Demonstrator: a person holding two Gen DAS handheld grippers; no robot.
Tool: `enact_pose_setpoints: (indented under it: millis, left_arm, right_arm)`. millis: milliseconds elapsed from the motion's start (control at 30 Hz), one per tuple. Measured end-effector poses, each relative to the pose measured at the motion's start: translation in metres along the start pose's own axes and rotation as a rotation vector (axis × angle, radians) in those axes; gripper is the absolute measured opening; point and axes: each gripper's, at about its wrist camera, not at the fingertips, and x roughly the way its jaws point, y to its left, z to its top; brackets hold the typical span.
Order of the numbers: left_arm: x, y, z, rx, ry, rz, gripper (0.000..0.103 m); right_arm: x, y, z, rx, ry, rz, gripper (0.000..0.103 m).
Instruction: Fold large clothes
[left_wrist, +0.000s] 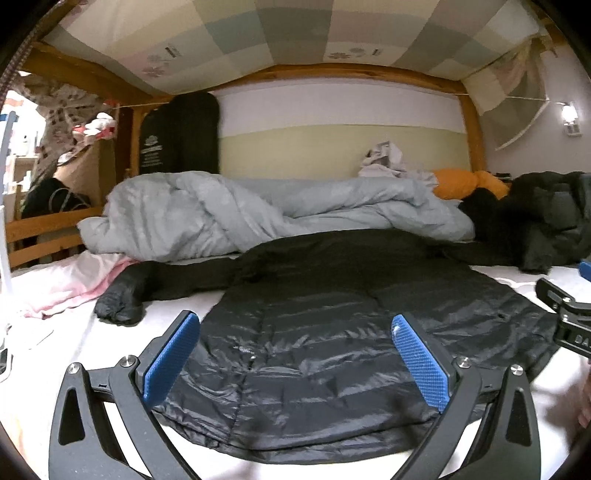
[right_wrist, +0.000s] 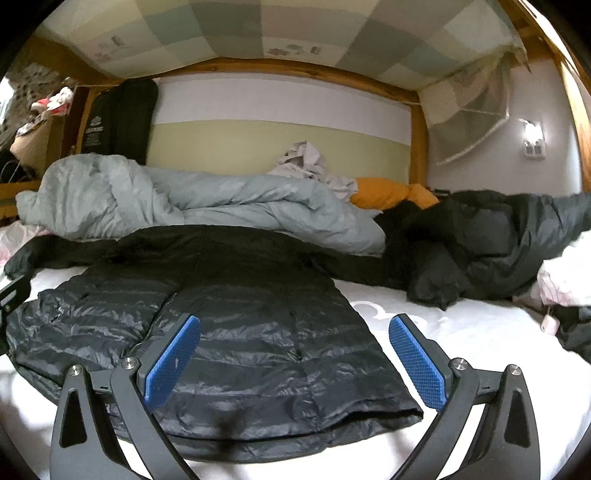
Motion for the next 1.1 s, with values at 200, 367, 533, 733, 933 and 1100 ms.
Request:
enact_pose_setpoints:
  millis: [200, 367, 533, 733, 933, 1100]
  left_arm:
    - [-0.016, 0.003, 0.022, -0.017, -0.014, -0.054, 0.103]
    - [-0.028, 0.014, 0.037, -0.051, -0.010, -0.063, 0.103]
    - [-0.033, 0.031, 0.044, -0.116, 0.014, -0.063, 0.103]
    - [-0.033, 0.040, 0.047, -0.080, 0.029, -0.020, 0.101]
    - [-0.029, 0.037, 0.044, -0.039, 0.063, -0.013, 0.096]
    - [-0.006, 0.020, 0.032, 0.099, 0.234, -0.090, 0.096]
  right_arm:
    - [-0.015, -0.003, 0.014, -0.017, 0.017, 0.007, 0.103]
    - [-0.028, -0.002, 0.023, -0.032, 0.035, 0.032, 0.103]
    - [-0.033, -0.002, 0.026, -0.035, 0.051, 0.050, 0.103]
    - [-0.035, -0.005, 0.028, -0.042, 0.072, 0.074, 0.103]
    - [-0.031, 0.000, 0.026, -0.067, 0.139, 0.155, 0.103]
    - [-0.021, 0.015, 0.019, -0.188, 0.230, 0.210, 0.103]
